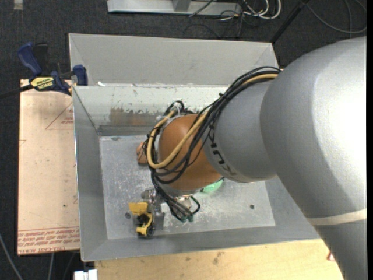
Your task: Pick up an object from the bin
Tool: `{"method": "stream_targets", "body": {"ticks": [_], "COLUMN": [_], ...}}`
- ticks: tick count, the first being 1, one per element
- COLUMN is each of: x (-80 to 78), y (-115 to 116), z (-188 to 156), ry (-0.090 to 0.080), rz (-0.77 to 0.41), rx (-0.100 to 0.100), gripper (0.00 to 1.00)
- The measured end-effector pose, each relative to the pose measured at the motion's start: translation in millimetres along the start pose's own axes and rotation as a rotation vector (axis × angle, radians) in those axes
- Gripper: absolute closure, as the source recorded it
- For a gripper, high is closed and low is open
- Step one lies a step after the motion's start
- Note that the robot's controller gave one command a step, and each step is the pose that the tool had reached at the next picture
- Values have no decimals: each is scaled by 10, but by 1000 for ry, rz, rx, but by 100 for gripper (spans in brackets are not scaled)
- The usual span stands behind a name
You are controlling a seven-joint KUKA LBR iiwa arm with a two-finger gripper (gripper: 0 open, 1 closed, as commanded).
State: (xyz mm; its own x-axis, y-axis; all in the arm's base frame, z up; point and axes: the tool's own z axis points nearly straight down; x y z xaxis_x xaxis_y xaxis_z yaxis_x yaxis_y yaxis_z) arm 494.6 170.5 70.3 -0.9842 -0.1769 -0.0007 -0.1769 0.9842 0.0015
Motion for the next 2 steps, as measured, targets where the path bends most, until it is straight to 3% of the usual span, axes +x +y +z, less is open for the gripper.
{"method": "stream_targets", "body": {"ticks": [2], "x": [-99], "y": [-2], "z": [-1], "ry": [1], "rz": [-21], "rx": [1], "gripper": [100]}}
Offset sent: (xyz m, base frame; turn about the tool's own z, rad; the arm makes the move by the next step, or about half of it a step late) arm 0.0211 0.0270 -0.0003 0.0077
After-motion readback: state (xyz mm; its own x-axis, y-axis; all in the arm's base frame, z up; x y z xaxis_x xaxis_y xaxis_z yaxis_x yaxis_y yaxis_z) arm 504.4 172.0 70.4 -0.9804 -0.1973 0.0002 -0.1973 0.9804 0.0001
